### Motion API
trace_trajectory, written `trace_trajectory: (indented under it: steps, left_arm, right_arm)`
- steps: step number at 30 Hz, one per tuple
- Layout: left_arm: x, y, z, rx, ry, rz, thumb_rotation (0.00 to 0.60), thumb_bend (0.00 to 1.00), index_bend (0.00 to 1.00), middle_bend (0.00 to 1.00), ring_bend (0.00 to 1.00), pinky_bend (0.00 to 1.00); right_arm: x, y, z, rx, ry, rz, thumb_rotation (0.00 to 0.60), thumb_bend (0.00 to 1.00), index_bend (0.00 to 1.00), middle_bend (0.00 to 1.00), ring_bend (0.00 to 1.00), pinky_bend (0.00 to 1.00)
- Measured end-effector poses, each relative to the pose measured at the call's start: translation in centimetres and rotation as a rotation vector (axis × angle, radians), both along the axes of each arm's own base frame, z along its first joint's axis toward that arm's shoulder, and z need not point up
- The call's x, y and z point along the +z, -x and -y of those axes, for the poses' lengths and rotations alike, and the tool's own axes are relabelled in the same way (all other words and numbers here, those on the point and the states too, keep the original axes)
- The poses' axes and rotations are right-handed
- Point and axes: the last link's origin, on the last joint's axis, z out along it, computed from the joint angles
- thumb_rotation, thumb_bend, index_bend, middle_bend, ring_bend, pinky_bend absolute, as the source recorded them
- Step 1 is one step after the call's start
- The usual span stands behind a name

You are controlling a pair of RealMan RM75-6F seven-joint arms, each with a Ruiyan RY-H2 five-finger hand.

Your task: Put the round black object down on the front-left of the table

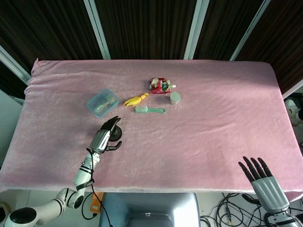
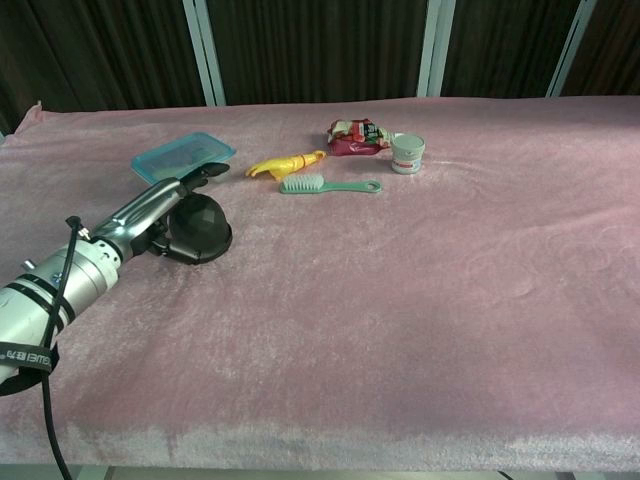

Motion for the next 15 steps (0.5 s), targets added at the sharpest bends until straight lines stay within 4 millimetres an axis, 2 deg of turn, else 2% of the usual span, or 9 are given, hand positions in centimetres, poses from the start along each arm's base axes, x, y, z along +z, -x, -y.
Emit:
trace_trajectory:
  steps: [15]
  left_arm:
    - [-0.02,0.41,-0.44,0.003,-0.012,-0.05,0.6,0.33,0.06,0.0,0.0,0.12]
  right_arm:
    - [-0.01,0.0,-0.08,-0.001,-0.004,0.0,0.6,0.1,0.0,0.0,0.0,0.11]
